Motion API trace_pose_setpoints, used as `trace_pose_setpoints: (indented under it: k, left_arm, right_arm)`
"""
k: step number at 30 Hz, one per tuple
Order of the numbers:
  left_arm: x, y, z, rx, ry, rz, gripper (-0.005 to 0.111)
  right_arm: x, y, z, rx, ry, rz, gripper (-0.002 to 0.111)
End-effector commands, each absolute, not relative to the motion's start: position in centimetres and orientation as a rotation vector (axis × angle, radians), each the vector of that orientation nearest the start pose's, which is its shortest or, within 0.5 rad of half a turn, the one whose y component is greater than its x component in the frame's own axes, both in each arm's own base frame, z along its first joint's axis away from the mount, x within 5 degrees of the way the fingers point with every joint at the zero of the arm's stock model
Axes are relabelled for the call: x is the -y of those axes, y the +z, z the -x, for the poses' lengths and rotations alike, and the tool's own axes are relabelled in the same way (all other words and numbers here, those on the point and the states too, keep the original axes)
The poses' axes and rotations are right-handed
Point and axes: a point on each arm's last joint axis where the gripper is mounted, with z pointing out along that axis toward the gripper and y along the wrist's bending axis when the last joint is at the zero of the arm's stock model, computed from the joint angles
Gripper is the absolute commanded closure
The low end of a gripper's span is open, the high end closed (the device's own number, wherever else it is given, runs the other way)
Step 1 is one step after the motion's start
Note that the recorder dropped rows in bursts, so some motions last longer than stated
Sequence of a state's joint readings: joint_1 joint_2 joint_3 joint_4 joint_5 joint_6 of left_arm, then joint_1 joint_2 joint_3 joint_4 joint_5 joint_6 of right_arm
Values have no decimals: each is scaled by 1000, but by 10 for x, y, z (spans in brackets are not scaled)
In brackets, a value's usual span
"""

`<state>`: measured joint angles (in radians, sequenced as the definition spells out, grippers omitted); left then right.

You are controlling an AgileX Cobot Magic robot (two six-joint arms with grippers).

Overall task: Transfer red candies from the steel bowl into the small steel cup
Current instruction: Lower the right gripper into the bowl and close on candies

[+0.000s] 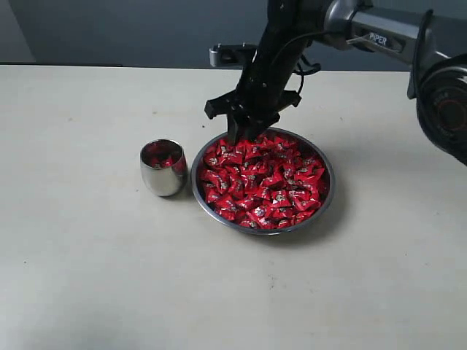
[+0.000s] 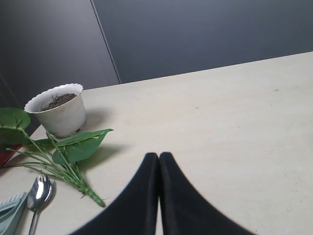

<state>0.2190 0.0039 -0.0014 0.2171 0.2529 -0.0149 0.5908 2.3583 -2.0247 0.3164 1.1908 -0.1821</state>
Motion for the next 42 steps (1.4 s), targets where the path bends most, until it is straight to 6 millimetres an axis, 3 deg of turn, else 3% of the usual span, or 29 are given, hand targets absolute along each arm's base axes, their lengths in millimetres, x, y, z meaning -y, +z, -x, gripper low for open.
trace_pose_setpoints:
  k: [1, 14, 20, 42]
  left_arm:
    - [-17, 192, -53, -1729, 350, 56, 106]
    - [-17, 192, -53, -1729, 350, 56, 106]
    - [-17, 192, -53, -1729, 350, 56, 106]
    - [-17, 192, -53, -1729, 350, 56, 106]
  right_arm:
    - [-295, 161, -393, -2880, 499, 1002, 72]
    - [-302, 149, -393, -2885, 615, 939, 72]
    - [-303, 145, -394, -2892, 619, 935, 55]
    - [-300, 143, -393, -2915, 577, 962, 55]
